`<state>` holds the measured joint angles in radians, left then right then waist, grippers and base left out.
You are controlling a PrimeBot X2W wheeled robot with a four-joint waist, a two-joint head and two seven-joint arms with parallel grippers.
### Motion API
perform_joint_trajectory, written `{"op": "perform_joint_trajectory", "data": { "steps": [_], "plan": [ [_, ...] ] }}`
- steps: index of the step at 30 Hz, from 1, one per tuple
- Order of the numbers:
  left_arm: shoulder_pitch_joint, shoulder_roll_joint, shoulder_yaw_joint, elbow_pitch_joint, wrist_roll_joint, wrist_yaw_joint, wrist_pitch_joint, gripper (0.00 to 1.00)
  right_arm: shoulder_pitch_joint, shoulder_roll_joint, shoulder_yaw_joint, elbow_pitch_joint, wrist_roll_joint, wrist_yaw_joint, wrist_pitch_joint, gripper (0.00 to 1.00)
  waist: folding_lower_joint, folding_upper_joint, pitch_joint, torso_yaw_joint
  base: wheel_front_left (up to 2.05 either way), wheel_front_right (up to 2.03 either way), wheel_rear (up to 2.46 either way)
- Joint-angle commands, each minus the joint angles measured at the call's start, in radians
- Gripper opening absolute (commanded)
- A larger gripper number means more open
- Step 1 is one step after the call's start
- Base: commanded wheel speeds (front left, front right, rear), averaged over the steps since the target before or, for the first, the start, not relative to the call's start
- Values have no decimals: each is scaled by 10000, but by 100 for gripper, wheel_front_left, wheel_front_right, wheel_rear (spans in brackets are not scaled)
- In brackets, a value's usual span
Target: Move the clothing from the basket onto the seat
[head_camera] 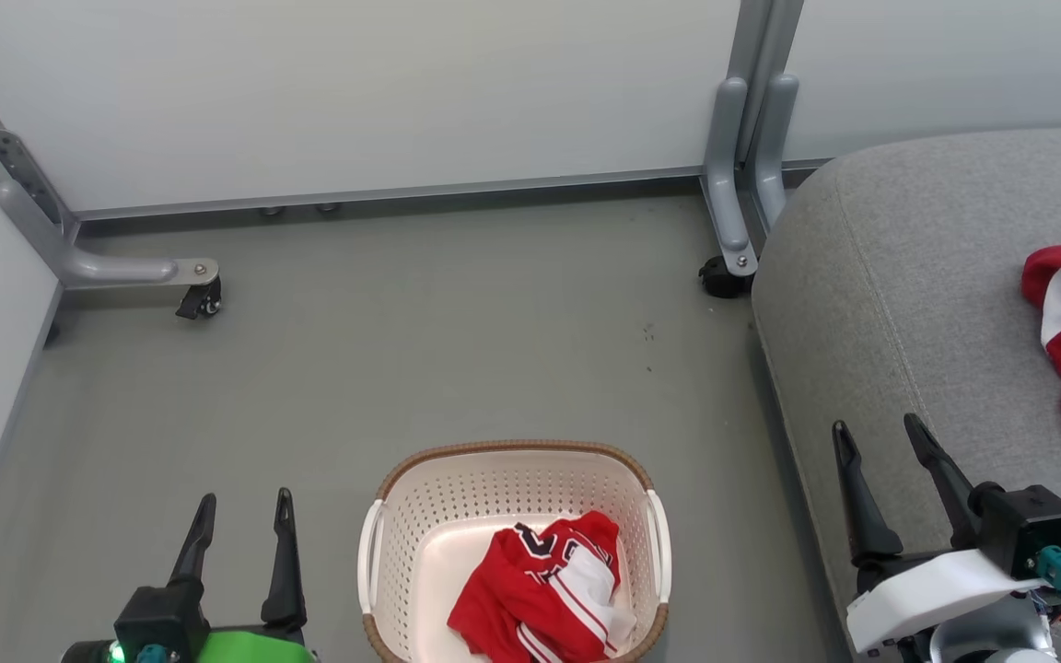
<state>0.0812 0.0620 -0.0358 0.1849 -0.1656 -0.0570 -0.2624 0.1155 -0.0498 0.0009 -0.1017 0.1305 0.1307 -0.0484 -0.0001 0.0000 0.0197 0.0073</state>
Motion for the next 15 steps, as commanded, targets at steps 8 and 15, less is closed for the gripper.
{"op": "perform_joint_trajectory", "data": {
  "steps": [8,15],
  "plan": [
    [-1597,-101,-1115,642,253,-143,-32,100,-654,-18,-113,-550,-183,1,76,100,1,0,1416,9,0,0,0],
    [-3282,-103,-2996,2085,-563,119,-34,100,-1391,-38,-104,-923,-339,1,-34,100,1,0,3082,-171,0,0,0]
  ]
}}
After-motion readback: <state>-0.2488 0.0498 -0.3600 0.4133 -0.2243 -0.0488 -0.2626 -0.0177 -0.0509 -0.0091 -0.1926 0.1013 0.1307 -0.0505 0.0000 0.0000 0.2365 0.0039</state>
